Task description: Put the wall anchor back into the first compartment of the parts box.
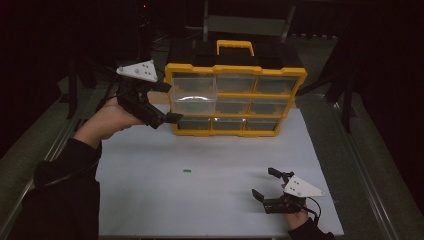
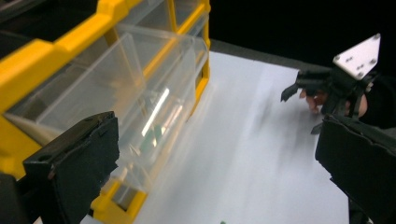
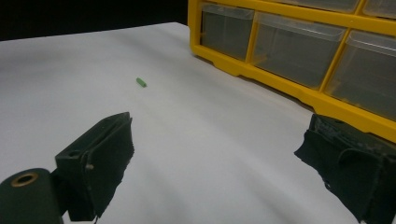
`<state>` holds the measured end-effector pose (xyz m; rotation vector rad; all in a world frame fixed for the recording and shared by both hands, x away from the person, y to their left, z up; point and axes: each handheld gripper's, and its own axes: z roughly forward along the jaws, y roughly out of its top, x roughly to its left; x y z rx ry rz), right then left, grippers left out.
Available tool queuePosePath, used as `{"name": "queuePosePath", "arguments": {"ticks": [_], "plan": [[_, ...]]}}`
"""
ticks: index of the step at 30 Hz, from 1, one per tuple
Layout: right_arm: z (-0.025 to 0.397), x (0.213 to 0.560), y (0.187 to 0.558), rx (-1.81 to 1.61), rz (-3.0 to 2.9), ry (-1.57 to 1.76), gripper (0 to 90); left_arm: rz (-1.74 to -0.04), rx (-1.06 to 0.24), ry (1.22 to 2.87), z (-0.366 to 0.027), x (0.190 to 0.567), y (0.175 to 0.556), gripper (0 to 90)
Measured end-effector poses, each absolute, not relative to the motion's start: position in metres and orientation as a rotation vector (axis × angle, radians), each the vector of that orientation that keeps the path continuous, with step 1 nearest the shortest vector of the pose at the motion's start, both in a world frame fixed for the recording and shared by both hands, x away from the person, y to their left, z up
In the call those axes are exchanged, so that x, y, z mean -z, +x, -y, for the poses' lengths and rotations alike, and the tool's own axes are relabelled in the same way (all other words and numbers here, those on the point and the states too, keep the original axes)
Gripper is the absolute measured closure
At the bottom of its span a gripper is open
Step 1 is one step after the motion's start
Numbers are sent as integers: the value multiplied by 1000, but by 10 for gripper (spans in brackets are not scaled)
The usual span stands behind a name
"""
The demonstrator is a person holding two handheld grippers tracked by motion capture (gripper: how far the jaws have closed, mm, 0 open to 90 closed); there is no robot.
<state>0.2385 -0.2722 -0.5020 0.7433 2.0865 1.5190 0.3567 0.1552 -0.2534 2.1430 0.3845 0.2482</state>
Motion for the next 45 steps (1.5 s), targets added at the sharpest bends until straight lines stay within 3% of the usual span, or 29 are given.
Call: {"name": "queuePosePath", "arguments": {"ticks": [18,45], "plan": [[272,502,239,-1518,-2087,740,80,-335,-195,2176,-162,324,327,0],[272,502,239,-1519,-2092,735,80,-289,-46,2222,-137,419,328,6]]}}
